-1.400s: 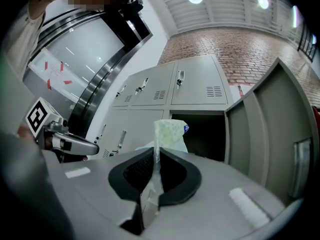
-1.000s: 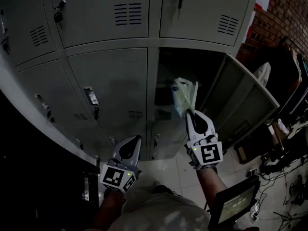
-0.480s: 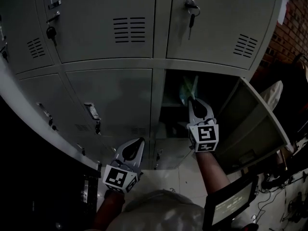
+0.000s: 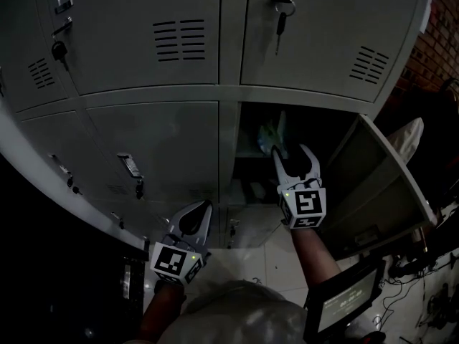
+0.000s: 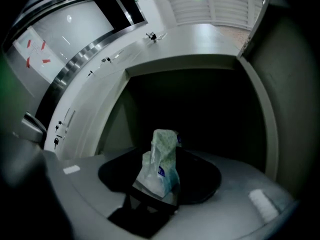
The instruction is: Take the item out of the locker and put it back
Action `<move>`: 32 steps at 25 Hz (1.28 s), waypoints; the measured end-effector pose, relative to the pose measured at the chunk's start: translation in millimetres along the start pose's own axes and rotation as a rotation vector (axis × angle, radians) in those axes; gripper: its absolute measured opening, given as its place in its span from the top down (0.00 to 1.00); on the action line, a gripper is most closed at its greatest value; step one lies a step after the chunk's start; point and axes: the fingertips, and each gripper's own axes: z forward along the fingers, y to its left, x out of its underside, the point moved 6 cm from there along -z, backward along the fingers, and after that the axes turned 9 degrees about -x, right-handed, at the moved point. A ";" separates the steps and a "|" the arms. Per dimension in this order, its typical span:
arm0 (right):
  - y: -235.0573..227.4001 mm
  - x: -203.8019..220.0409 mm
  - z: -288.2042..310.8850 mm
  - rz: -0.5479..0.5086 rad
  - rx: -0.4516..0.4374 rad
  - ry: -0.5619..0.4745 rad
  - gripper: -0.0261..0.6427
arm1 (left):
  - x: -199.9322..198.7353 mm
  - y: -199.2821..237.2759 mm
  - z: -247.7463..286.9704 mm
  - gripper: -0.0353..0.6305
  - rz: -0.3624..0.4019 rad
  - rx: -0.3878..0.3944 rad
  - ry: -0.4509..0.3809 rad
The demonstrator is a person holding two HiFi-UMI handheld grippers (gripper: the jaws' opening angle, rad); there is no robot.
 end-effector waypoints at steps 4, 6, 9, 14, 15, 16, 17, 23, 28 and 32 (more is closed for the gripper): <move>22.0 -12.4 -31.7 0.010 -0.009 -0.049 0.75 | -4.0 -1.5 -9.7 0.94 0.001 0.013 -0.011; 37.6 -10.8 -47.0 -0.001 -0.018 -0.021 0.94 | -4.3 -1.0 -21.1 0.94 0.001 0.016 -0.005; 63.3 -5.3 -73.2 0.007 -0.020 0.023 0.96 | -3.4 -1.0 -44.3 0.94 -0.003 0.019 0.001; 113.5 -1.3 -126.7 0.037 -0.001 0.084 0.96 | 2.7 -5.7 -91.3 0.94 -0.021 0.050 0.009; 123.2 -2.0 -137.5 0.045 0.003 0.094 0.96 | 3.6 -7.3 -100.1 0.94 -0.021 0.056 0.014; 132.6 -3.4 -148.0 0.051 0.004 0.102 0.96 | 4.7 -9.2 -108.4 0.94 -0.024 0.063 0.020; 141.5 -5.5 -158.1 0.056 0.004 0.108 0.96 | 5.8 -11.5 -116.3 0.94 -0.027 0.068 0.024; 176.3 -17.5 -208.2 0.082 0.000 0.096 0.96 | 5.2 -29.3 -157.4 0.94 -0.038 0.065 0.010; 196.1 -20.1 -242.6 0.105 -0.041 0.077 0.96 | 0.0 -50.4 -190.0 0.94 -0.022 0.021 -0.007; 202.5 -22.2 -273.9 0.120 -0.083 0.069 0.96 | -3.3 -81.1 -217.7 0.94 0.005 -0.009 -0.014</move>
